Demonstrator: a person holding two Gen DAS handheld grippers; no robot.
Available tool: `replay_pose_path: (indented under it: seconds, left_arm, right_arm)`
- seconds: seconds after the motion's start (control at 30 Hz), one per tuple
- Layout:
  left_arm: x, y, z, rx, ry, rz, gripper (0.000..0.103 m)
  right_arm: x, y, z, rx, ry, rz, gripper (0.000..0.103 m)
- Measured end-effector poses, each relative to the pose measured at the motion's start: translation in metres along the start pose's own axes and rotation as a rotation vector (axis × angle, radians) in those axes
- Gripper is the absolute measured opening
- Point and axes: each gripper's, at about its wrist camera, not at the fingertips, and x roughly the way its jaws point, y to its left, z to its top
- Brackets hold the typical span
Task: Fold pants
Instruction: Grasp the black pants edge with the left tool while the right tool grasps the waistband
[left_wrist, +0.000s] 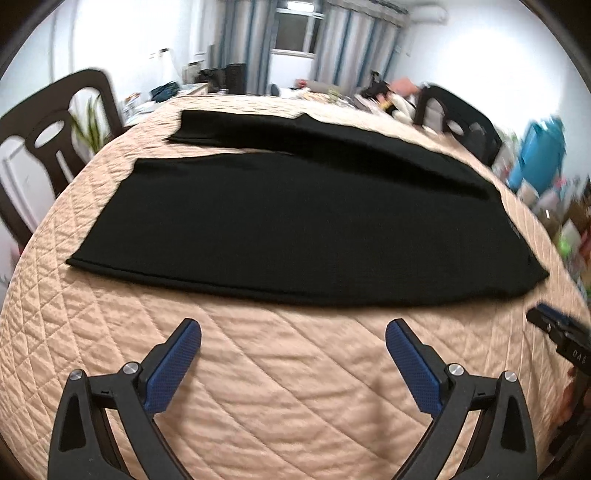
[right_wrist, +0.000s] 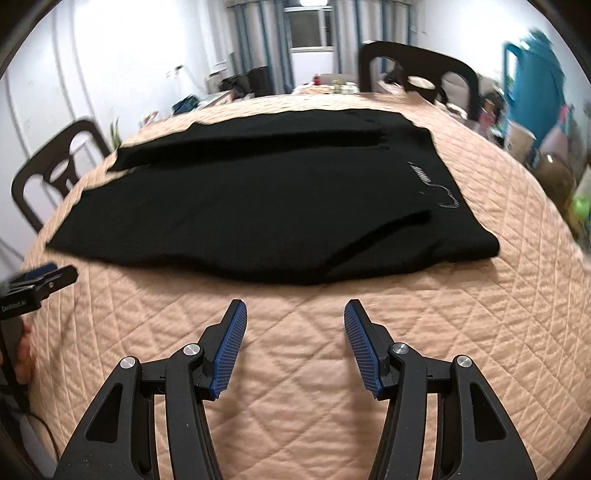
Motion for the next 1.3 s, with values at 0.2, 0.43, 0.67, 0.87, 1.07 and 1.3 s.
replay_pose_path:
  seconds: [0.2,0.43,0.67,0.87,1.07,1.3]
  left_arm:
    - [0.005,0.033,0.011,-0.144,-0.018,-0.056,0.095]
    - [0.013,0.055,0.023,-0.258,-0.051,-0.101,0.088]
    - [0.02,0.063,0.033,-0.294,-0.083,-0.053,0.067]
    - [0.025,0.076,0.037,-0.339,-0.098,-0.004,0.031]
    - [0.024,0.091,0.036,-0.372,-0.094,-0.009,0.007]
    - [-0.005,0.09,0.022,-0.352,-0.122,-0.058,0.005]
  right_arm:
    - [0.004,-0.038,0.005,0.182,-0.013,0.08,0.056]
    - [0.009,-0.076,0.015,0.396,-0.069,0.137,0.056]
    - [0.018,-0.103,0.024,0.552,-0.122,0.191,0.054]
    - [0.027,-0.108,0.032,0.584,-0.133,0.15,0.023]
    - [0.03,-0.113,0.034,0.596,-0.148,0.149,0.003]
    - [0.001,-0.116,0.027,0.598,-0.195,0.171,0.002]
